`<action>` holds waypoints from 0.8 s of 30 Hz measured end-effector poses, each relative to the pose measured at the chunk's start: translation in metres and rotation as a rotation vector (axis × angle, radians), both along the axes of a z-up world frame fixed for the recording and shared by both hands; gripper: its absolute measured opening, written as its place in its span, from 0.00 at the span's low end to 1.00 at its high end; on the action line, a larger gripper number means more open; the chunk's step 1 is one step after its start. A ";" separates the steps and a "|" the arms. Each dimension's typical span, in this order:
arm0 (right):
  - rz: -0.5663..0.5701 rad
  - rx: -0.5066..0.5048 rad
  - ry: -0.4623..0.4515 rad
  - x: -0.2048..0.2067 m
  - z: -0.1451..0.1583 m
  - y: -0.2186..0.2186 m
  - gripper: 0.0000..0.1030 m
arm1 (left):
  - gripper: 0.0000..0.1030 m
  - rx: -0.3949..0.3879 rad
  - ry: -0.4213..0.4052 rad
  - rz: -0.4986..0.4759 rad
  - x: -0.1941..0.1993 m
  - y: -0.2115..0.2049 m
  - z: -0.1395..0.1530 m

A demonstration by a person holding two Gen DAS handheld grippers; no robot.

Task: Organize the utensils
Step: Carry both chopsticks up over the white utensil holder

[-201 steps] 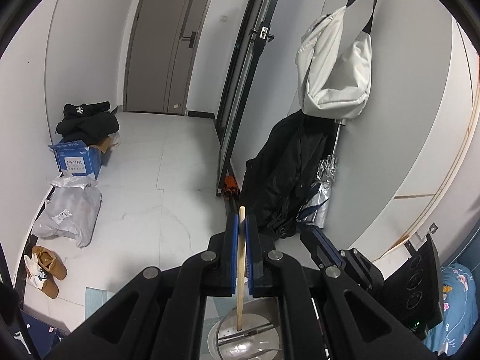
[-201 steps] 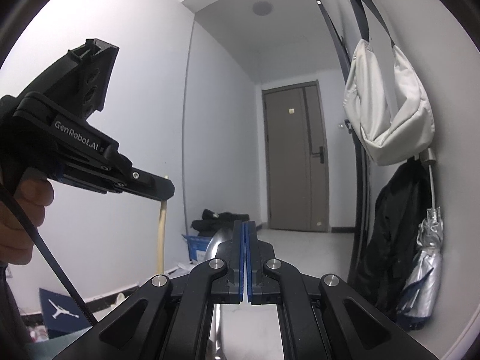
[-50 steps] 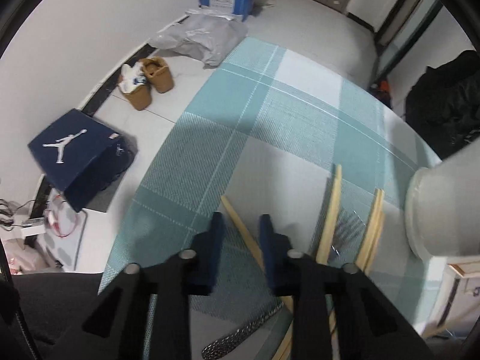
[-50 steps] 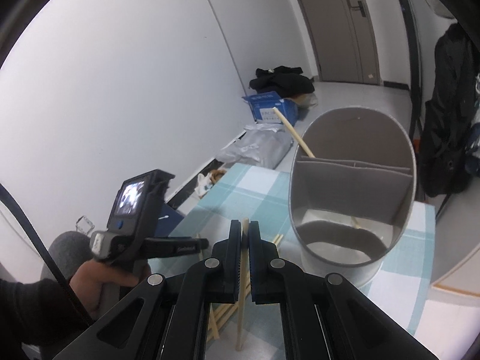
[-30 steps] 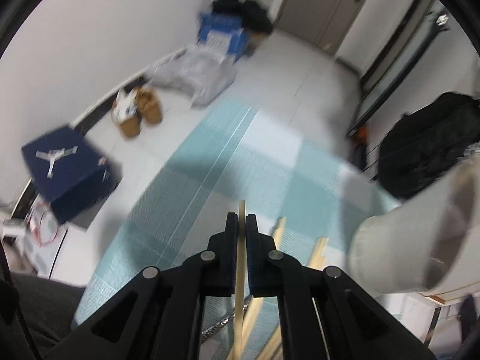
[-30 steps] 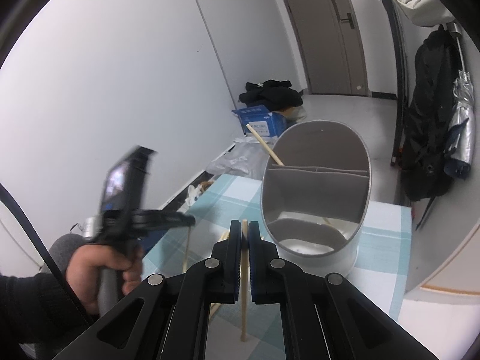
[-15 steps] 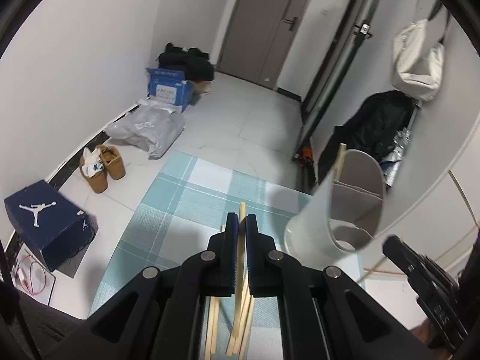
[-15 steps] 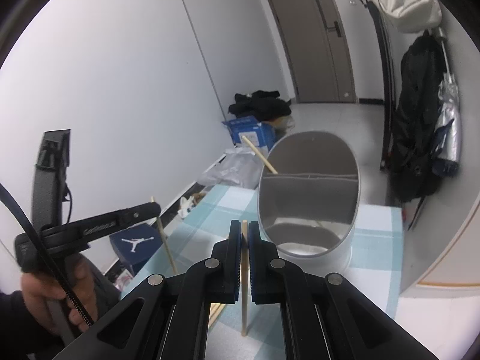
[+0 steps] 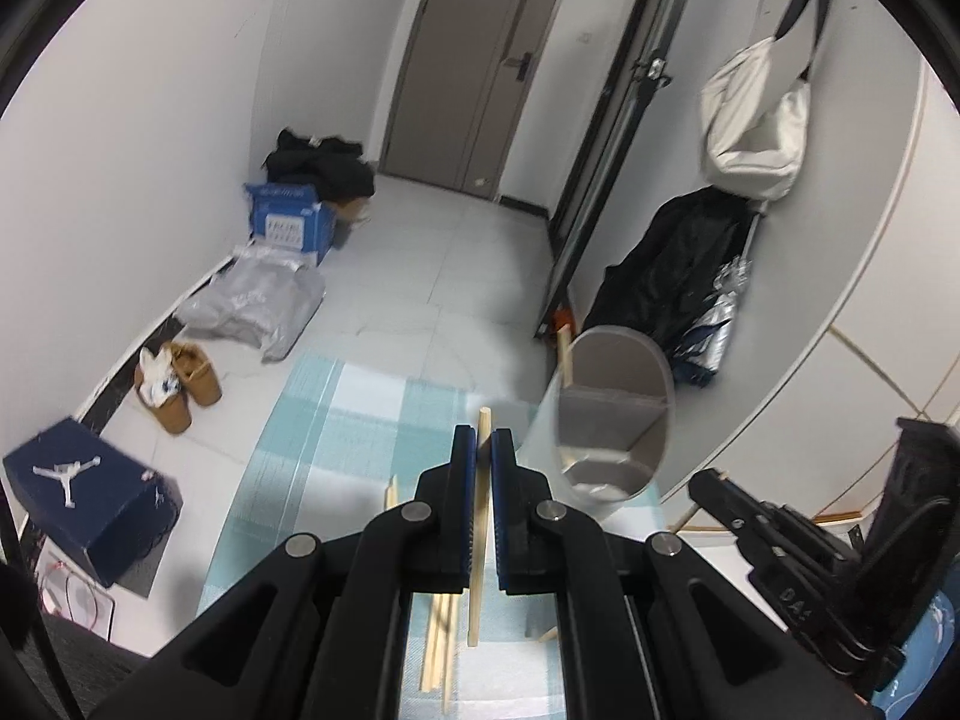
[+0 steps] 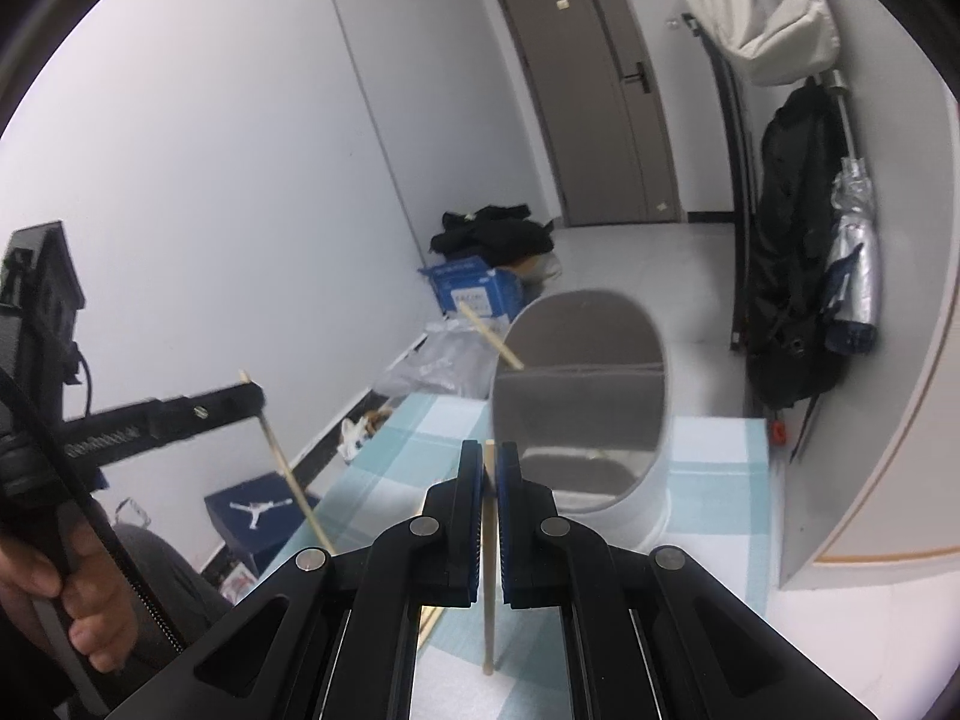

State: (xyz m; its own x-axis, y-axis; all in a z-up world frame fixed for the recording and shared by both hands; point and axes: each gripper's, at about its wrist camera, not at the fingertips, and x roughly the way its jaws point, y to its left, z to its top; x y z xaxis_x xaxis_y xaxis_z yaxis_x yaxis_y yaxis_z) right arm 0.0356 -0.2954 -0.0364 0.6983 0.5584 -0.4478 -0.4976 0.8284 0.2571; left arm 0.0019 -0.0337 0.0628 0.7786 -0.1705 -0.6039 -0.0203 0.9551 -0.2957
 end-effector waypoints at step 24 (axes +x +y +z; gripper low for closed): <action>-0.026 0.058 -0.138 0.071 0.125 -0.042 0.04 | 0.01 -0.103 -0.144 -0.107 0.071 -0.028 0.083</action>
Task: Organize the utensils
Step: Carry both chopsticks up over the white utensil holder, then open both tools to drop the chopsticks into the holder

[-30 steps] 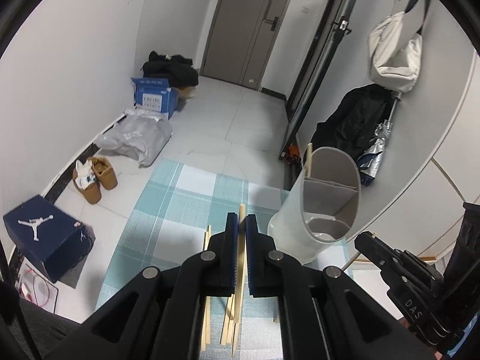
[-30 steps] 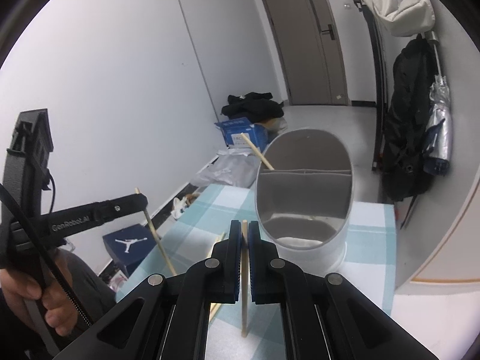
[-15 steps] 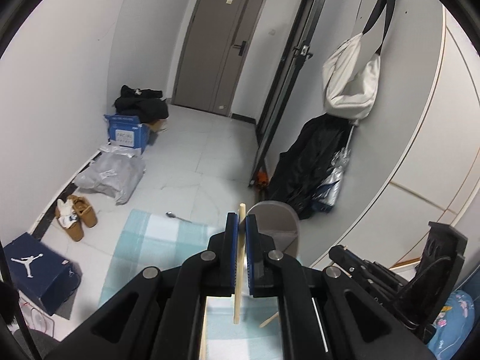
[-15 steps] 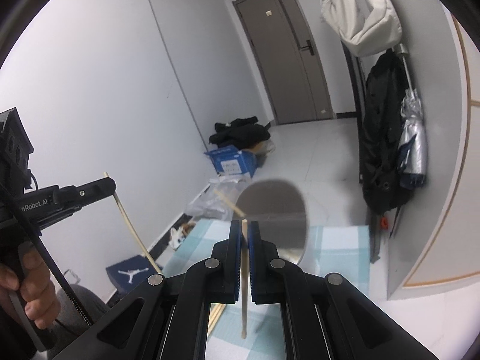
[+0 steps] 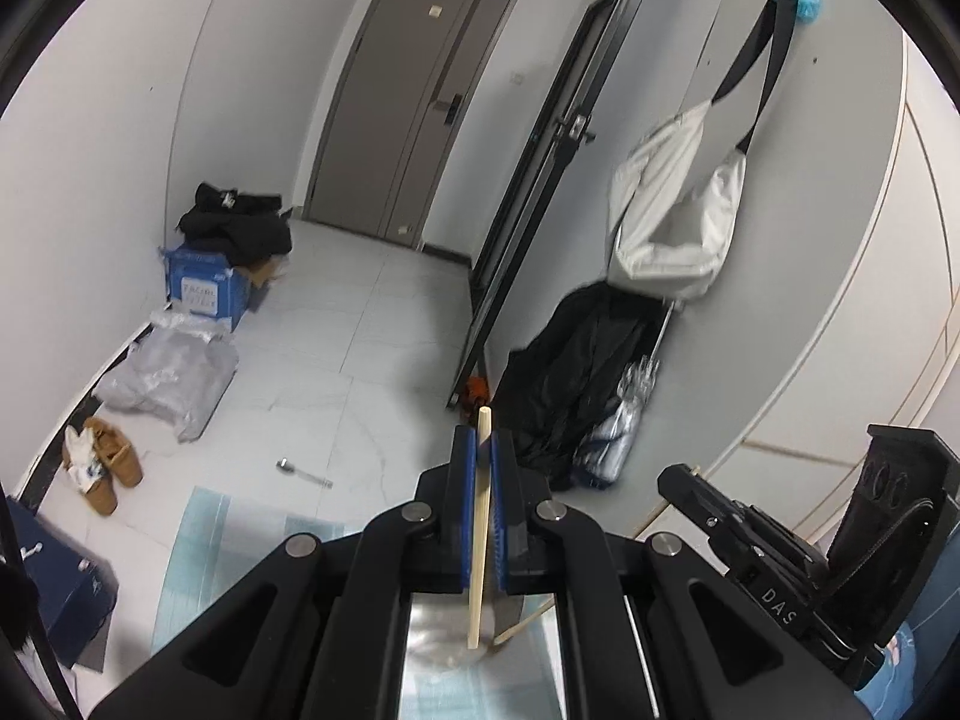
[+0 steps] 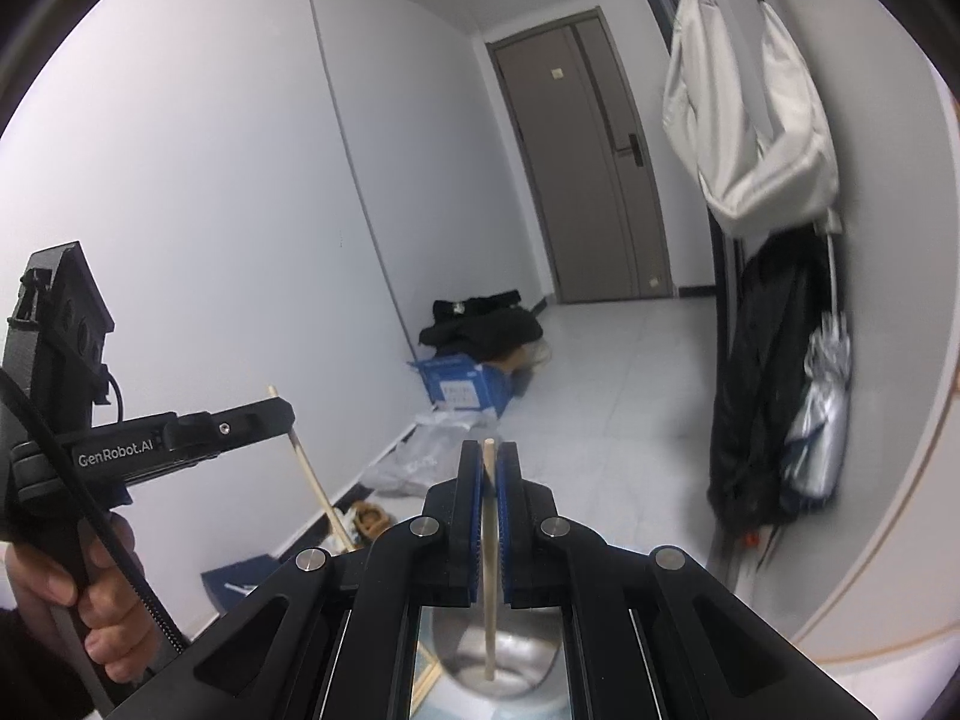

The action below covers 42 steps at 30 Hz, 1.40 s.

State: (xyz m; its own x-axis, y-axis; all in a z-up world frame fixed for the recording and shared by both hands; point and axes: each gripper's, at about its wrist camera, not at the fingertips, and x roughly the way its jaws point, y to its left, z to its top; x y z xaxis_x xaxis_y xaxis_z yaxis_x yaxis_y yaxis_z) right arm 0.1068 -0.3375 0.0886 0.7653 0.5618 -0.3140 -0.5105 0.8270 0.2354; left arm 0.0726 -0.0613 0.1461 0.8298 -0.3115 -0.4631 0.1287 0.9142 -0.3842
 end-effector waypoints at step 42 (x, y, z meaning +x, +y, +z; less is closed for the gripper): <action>0.144 -0.206 0.072 0.063 -0.050 0.055 0.29 | 0.46 0.032 0.187 -0.060 0.053 0.023 -0.052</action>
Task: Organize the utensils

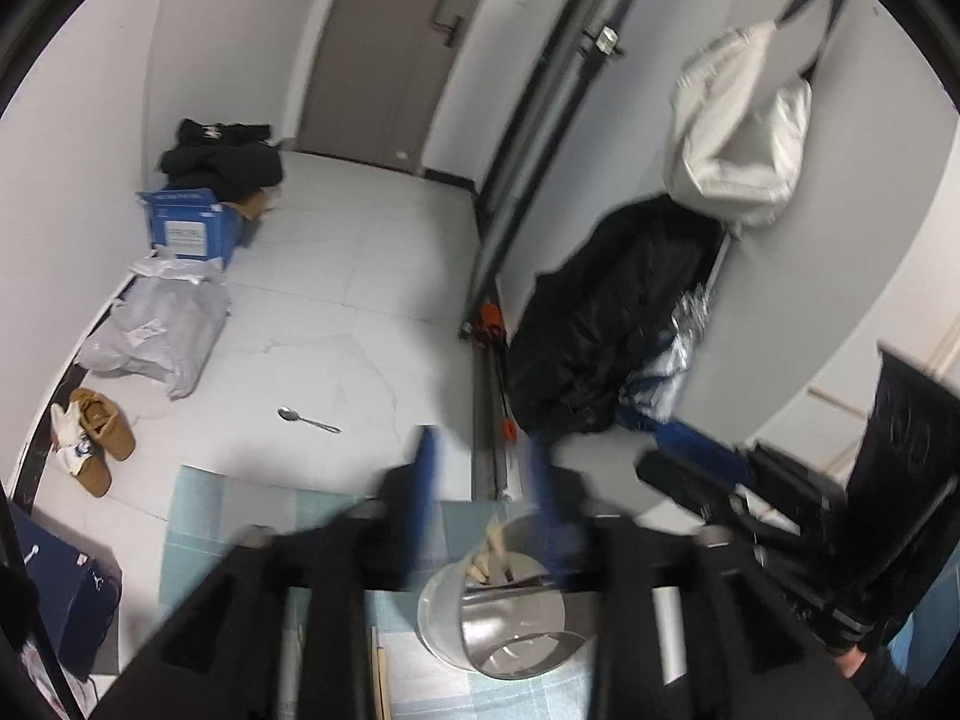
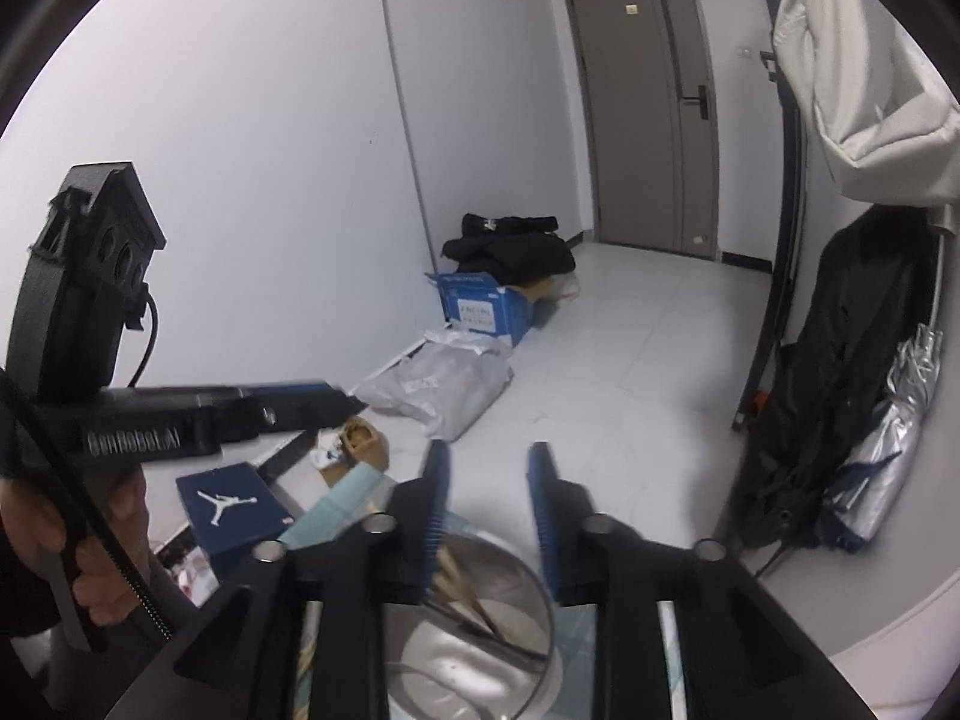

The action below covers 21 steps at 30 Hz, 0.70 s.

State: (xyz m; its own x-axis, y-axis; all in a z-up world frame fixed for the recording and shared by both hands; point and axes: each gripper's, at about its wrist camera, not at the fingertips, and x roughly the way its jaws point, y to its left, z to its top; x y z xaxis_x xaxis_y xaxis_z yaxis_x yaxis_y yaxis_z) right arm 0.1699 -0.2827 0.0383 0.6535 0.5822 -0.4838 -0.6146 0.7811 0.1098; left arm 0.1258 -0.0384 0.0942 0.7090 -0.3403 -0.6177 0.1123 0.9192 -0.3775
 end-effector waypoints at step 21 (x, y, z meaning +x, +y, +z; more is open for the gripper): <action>-0.126 0.074 -0.053 -0.092 0.006 0.010 0.69 | 0.93 0.147 -0.114 0.193 -0.076 0.021 0.012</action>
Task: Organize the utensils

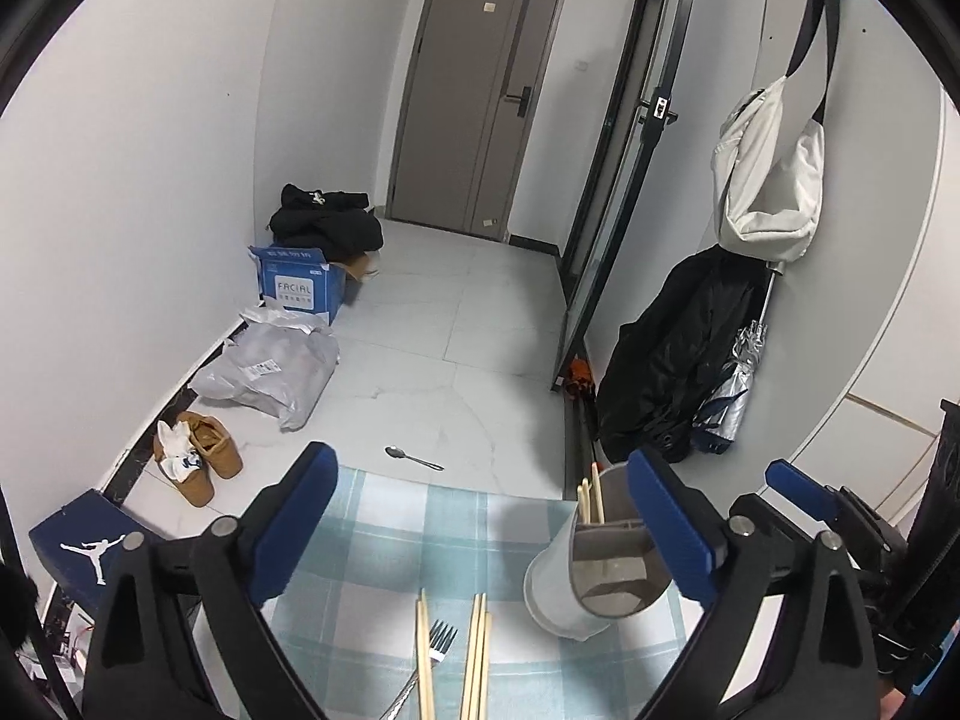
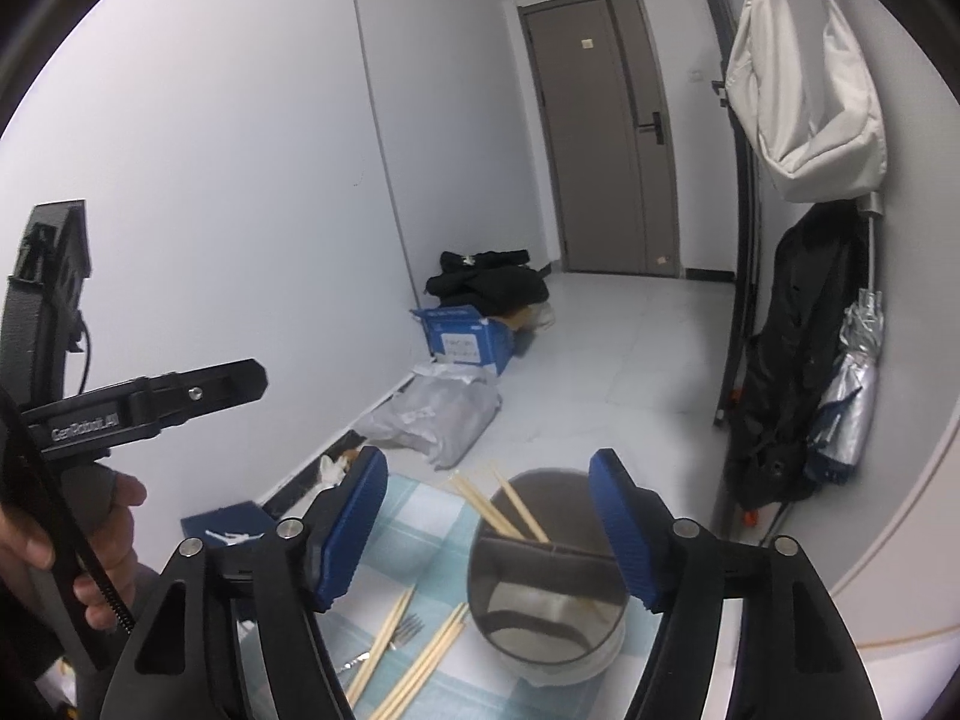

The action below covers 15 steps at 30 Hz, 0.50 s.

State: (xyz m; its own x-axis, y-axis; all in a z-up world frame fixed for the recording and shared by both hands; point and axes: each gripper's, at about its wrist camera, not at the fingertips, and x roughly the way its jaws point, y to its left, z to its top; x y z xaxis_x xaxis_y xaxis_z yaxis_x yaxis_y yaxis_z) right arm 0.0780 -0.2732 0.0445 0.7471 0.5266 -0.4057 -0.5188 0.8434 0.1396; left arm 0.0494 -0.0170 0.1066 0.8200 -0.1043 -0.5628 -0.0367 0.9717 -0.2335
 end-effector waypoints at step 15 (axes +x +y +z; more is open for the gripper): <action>-0.065 0.000 -0.021 -0.059 -0.029 0.009 0.82 | 0.96 0.056 -0.036 0.013 -0.043 0.006 -0.024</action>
